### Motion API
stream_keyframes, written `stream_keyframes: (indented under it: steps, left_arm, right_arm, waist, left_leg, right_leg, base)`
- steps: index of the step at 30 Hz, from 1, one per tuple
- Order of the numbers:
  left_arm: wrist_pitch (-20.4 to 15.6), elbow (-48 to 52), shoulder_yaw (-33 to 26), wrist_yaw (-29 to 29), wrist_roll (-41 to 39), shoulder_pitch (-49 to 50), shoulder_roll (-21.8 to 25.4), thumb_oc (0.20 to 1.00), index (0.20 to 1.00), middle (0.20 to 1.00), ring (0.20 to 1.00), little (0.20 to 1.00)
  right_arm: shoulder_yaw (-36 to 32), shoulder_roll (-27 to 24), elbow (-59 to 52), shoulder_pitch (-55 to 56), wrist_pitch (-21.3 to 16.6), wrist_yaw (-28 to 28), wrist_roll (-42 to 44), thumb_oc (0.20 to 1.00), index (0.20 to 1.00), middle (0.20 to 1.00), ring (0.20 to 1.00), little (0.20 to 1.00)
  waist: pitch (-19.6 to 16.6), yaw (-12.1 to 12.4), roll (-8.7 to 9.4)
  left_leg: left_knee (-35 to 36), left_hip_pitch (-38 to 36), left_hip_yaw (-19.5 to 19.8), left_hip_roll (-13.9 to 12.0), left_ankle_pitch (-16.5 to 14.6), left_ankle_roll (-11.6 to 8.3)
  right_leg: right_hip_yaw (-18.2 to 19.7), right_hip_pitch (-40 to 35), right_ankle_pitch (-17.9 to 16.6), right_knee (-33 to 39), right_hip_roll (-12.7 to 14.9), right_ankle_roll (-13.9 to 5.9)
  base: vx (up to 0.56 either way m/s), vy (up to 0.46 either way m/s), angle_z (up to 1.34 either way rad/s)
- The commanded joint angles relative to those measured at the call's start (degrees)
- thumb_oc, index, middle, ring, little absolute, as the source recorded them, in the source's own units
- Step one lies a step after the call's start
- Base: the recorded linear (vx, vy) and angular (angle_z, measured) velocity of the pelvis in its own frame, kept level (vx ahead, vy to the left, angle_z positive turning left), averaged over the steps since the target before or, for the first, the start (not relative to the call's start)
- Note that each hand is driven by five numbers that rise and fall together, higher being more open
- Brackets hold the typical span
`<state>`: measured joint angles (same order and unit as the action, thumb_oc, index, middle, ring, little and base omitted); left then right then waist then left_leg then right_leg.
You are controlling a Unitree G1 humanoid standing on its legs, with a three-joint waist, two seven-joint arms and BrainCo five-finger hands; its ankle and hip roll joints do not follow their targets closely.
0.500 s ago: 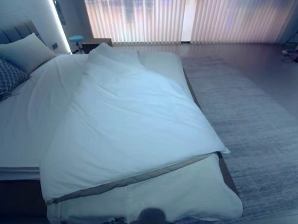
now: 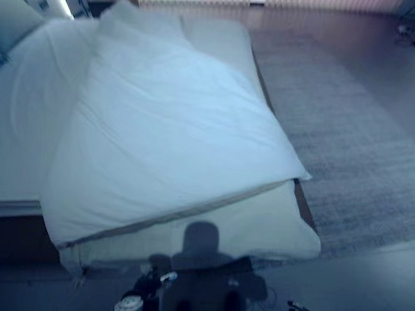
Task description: Make the bed
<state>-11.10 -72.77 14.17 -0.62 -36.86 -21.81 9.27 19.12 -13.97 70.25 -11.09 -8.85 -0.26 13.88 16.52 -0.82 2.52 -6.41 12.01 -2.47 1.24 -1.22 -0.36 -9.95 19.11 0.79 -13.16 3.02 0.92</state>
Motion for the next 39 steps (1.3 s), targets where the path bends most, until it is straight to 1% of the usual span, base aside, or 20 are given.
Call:
stream_keyframes:
  steps: [1,2,3,4,5,8,9,10,13,16,17,19,21,23,26,27,30,31,32,39]
  left_arm:
    - [-3.43,1.14,-3.6,-2.05,-8.64,-4.48,-2.45,1.0,1.0,1.0,1.0,1.0]
    - [-3.43,1.14,-3.6,-2.04,-8.64,-4.48,-2.45,1.0,1.0,1.0,1.0,1.0]
    - [-3.85,2.33,-5.52,-3.14,-13.05,-8.29,-2.37,1.0,1.0,1.0,1.0,1.0]
    - [-3.85,2.31,-5.54,-3.14,-13.06,-8.33,-2.37,1.0,1.0,1.0,1.0,1.0]
    - [-4.13,3.45,-6.61,-3.84,-15.27,-10.91,-2.04,1.0,1.0,1.0,1.0,1.0]
    - [-4.44,4.21,-8.06,-4.43,-17.6,-13.04,-1.9,1.0,1.0,1.0,1.0,1.0]
    - [-5.2,4.36,-10.05,-5.23,-19.86,-15.16,-1.27,1.0,1.0,1.0,1.0,1.0]
    - [-5.2,4.3,-10.1,-5.2,-19.88,-15.25,-1.24,1.0,1.0,1.0,1.0,1.0]
    - [-6.05,4.06,-12.98,-6.36,-23.78,-19.09,0.55,1.0,1.0,1.0,1.0,1.0]
    - [-6.3,3.5,-14.09,-6.71,-24.87,-21.66,1.88,1.0,1.0,1.0,1.0,1.0]
    - [-7.24,3.9,-14.93,-7.45,-25.91,-24.04,2.98,1.0,1.0,1.0,1.0,1.0]
    - [-7.64,3.74,-15.64,-7.61,-26.76,-25.32,3.87,1.0,1.0,1.0,1.0,1.0]
    - [-9.17,4.63,-17.05,-8.66,-29.33,-28.0,4.11,1.0,1.0,1.0,1.0,1.0]
    - [-9.9,5.23,-17.24,-9.64,-30.02,-30.17,4.78,1.0,1.0,1.0,1.0,1.0]
    - [-9.95,4.41,-17.47,-10.18,-30.5,-31.95,6.18,1.0,1.0,1.0,1.0,1.0]
    - [-10.3,4.47,-17.56,-10.94,-30.91,-33.58,7.21,1.0,1.0,1.0,1.0,1.0]
    - [-10.26,4.25,-17.56,-10.93,-30.95,-33.88,7.41,1.0,1.0,1.0,1.0,1.0]
    - [-10.38,3.72,-17.0,-11.96,-30.77,-36.85,9.8,1.0,1.0,1.0,1.0,1.0]
    - [-11.18,4.2,-16.72,-12.55,-31.02,-38.06,10.0,1.0,1.0,1.0,1.0,1.0]
    - [-11.98,5.58,-16.11,-14.04,-31.51,-40.31,10.43,1.0,1.0,1.0,1.0,1.0]
  right_arm:
    - [2.72,-0.5,-3.83,-0.99,-2.47,-1.78,3.33,1.0,1.0,1.0,1.0,1.0]
    - [2.72,-0.5,-3.83,-0.99,-2.47,-1.78,3.33,1.0,1.0,1.0,1.0,1.0]
    - [3.37,-0.75,-5.92,-1.92,-2.48,-2.29,3.86,1.0,1.0,1.0,1.0,1.0]
    - [3.38,-0.76,-5.92,-1.96,-2.47,-2.29,3.86,1.0,1.0,1.0,1.0,1.0]
    - [3.87,-1.13,-7.15,-2.33,-2.46,-2.37,3.96,1.0,1.0,1.0,1.0,1.0]
    - [3.9,-1.36,-8.56,-2.32,-2.46,-2.45,4.48,1.0,1.0,1.0,1.0,1.0]
    - [3.77,-1.55,-9.21,-2.25,-2.56,-2.62,5.08,1.0,1.0,1.0,1.0,1.0]
    - [3.8,-1.56,-9.22,-2.31,-2.55,-2.63,5.09,1.0,1.0,1.0,1.0,1.0]
    - [4.12,-1.63,-10.9,-1.87,-2.72,-2.49,6.74,1.0,1.0,1.0,1.0,1.0]
    - [4.51,-1.83,-10.82,-2.08,-2.8,-2.5,6.88,1.0,1.0,1.0,1.0,1.0]
    - [5.02,-1.82,-11.07,-2.08,-2.95,-2.45,7.27,1.0,1.0,1.0,1.0,1.0]
    - [5.23,-1.83,-11.53,-2.23,-3.02,-2.61,7.44,1.0,1.0,1.0,1.0,1.0]
    - [5.52,-1.64,-11.6,-2.44,-3.31,-3.11,7.8,1.0,1.0,1.0,1.0,1.0]
    - [6.03,-1.47,-12.26,-2.6,-3.43,-3.52,8.15,1.0,1.0,1.0,1.0,1.0]
    - [6.48,-1.26,-12.46,-2.87,-3.55,-3.66,8.34,1.0,1.0,1.0,1.0,1.0]
    - [6.97,-1.11,-13.16,-2.61,-3.7,-3.51,8.69,1.0,1.0,1.0,1.0,1.0]
    - [7.0,-1.06,-13.24,-2.74,-3.65,-3.53,8.73,1.0,1.0,1.0,1.0,1.0]
    - [7.89,-1.35,-14.57,-2.81,-3.91,-3.49,9.09,1.0,1.0,1.0,1.0,1.0]
    - [7.96,-1.37,-14.64,-3.03,-4.0,-3.6,9.33,1.0,1.0,1.0,1.0,1.0]
    - [7.97,-1.57,-15.58,-2.52,-4.27,-4.09,9.8,1.0,1.0,1.0,1.0,1.0]
  waist:
    - [0.5,-1.71,0.89]
    - [0.47,-1.72,0.89]
    - [1.75,-2.39,1.09]
    - [1.63,-2.41,1.08]
    - [2.28,-2.64,1.39]
    - [2.53,-2.98,1.62]
    - [2.86,-3.35,1.96]
    - [2.83,-3.4,1.96]
    - [3.09,-4.25,2.7]
    - [3.2,-4.6,2.96]
    - [3.35,-4.91,3.22]
    - [3.43,-5.1,3.5]
    - [3.76,-5.26,3.92]
    - [4.18,-5.42,4.23]
    - [4.38,-5.51,4.49]
    - [4.46,-5.55,4.67]
    - [4.52,-5.63,4.74]
    - [5.08,-5.64,5.05]
    - [5.29,-5.66,5.12]
    - [5.59,-5.68,5.26]
  left_leg:
    - [-4.52,6.03,1.28,0.07,-0.21,-1.5]
    - [-4.55,6.08,1.28,0.07,-0.22,-1.5]
    - [-7.66,10.53,0.72,-0.03,-0.44,-1.89]
    - [-7.87,10.82,0.71,-0.03,-0.52,-1.89]
    - [-9.91,13.28,0.63,-0.27,-0.94,-2.0]
    - [-12.24,15.9,0.58,-0.5,-1.69,-2.06]
    - [-13.81,17.41,0.63,-0.63,-2.34,-2.17]
    - [-14.01,17.61,0.63,-0.62,-2.43,-2.17]
    - [-15.24,19.42,0.58,-1.01,-2.95,-2.3]
    - [-15.49,20.09,0.7,-1.03,-2.94,-2.39]
    - [-15.44,20.33,0.6,-1.13,-2.94,-2.45]
    - [-15.39,20.56,0.49,-1.21,-2.94,-2.52]
    - [-15.34,20.81,0.64,-1.24,-2.89,-2.62]
    - [-15.54,21.21,0.51,-1.32,-2.84,-2.69]
    - [-15.83,21.55,0.57,-1.4,-2.93,-2.79]
    - [-15.84,21.81,0.49,-1.41,-2.97,-2.84]
    - [-15.92,21.95,0.51,-1.42,-2.98,-2.84]
    - [-16.45,22.82,0.67,-1.42,-2.93,-2.84]
    - [-17.04,23.5,0.77,-1.39,-2.97,-2.83]
    - [-17.43,24.65,0.74,-1.49,-2.92,-2.89]
  right_leg:
    - [1.84,4.03,-4.1,-2.02,5.69,-8.67]
    - [1.84,4.08,-4.09,-2.04,5.69,-8.67]
    - [2.16,7.77,-3.71,-4.47,6.2,-8.74]
    - [2.18,8.03,-3.66,-4.62,6.21,-8.74]
    - [2.13,10.15,-3.12,-6.35,6.55,-8.61]
    - [1.79,12.58,-2.31,-8.77,7.03,-8.57]
    - [1.74,13.62,-1.77,-9.96,7.22,-8.54]
    - [1.75,13.8,-1.69,-10.13,7.24,-8.54]
    - [1.81,15.17,-1.48,-10.61,7.21,-8.64]
    - [1.83,15.63,-1.5,-10.47,7.07,-8.62]
    - [2.07,16.01,-1.63,-10.21,6.81,-8.61]
    - [2.13,16.0,-1.69,-9.73,6.63,-8.61]
    - [2.25,16.23,-1.84,-9.37,6.4,-8.59]
    - [2.26,16.57,-1.97,-9.27,6.31,-8.52]
    - [2.39,16.74,-2.04,-9.18,6.19,-8.52]
    - [2.36,16.8,-1.98,-8.95,6.15,-8.55]
    - [2.33,16.88,-1.99,-8.93,6.15,-8.54]
    - [2.25,17.65,-2.12,-9.28,6.15,-8.49]
    - [2.17,18.09,-2.01,-9.74,6.22,-8.47]
    - [1.88,18.9,-2.36,-9.3,6.23,-8.35]
  base:
    - [-0.1,0.012,0.05]
    - [-0.15,0.032,0.08]
    - [-0.09,0.024,0.07]
    - [-0.14,0.038,0.17]
    - [-0.05,0.014,0.12]
    - [-0.05,0.016,0.0]
    - [0.0,0.0,0.0]
    - [0.0,0.0,0.0]
    - [0.01,-0.004,-0.04]
    - [0.02,-0.001,0.0]
    - [0.0,0.0,0.0]
    - [0.02,-0.001,-0.01]
    - [0.04,-0.008,-0.03]
    - [0.0,0.0,0.0]
    - [0.0,0.0,0.0]
    - [0.0,0.0,0.0]
    - [0.0,0.0,0.01]
    - [0.0,0.0,0.0]
    - [0.0,0.0,0.0]
    - [0.0,0.0,0.01]
